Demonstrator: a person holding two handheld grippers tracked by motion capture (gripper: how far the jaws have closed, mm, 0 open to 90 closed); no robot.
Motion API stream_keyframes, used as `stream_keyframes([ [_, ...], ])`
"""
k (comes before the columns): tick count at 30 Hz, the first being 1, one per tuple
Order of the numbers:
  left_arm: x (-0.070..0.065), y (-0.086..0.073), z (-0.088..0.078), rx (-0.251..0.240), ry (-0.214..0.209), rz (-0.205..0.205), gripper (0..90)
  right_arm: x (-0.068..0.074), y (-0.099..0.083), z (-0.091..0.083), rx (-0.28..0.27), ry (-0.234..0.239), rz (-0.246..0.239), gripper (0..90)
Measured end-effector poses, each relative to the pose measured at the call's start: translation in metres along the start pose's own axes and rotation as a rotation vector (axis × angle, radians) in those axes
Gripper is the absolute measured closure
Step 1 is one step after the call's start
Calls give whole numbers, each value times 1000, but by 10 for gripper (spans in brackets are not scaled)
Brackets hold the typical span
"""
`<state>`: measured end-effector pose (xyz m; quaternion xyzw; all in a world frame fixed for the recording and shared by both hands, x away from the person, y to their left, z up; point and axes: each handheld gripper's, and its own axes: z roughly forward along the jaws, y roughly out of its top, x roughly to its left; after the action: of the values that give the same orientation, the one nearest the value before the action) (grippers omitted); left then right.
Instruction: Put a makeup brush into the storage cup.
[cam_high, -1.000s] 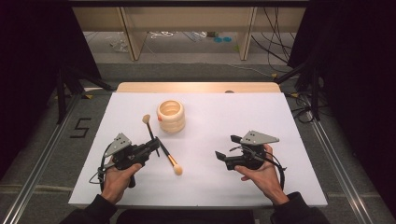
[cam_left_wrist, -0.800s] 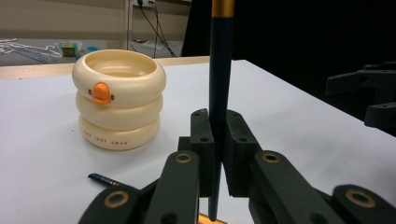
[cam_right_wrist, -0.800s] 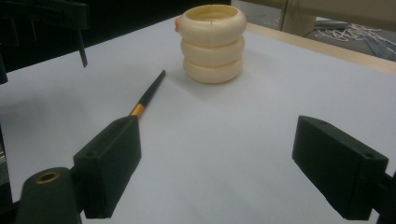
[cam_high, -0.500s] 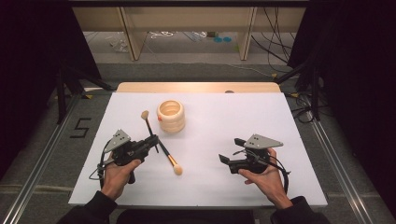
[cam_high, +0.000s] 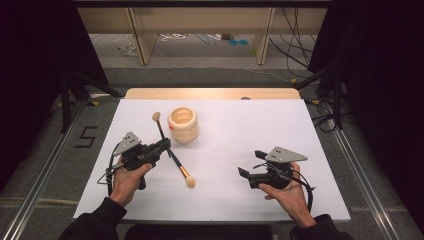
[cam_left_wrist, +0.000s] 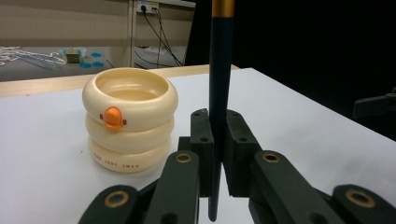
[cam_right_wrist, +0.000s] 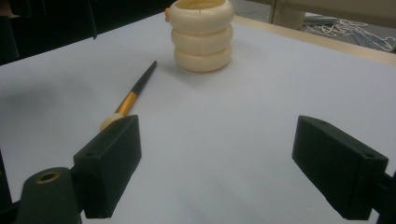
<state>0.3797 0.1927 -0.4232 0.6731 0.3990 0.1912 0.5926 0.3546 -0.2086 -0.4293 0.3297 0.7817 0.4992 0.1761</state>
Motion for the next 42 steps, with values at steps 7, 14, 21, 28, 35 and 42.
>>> stream_keyframes([
  [7,6,5,8,-1,18,-3,837,0,-1,0,2,-4,-6,165],
  [14,14,9,19,4,27,4,837,0,-2,1,16,-2,-14,167],
  [21,20,14,29,3,39,0,837,-1,-3,2,19,3,-13,168],
  [28,28,27,41,-16,45,-4,837,-1,-3,2,25,5,-10,167],
  [35,33,36,51,-17,58,2,837,-1,-4,2,42,0,-20,167],
  [42,38,47,58,-23,87,9,837,-1,-5,5,16,16,-18,168],
])
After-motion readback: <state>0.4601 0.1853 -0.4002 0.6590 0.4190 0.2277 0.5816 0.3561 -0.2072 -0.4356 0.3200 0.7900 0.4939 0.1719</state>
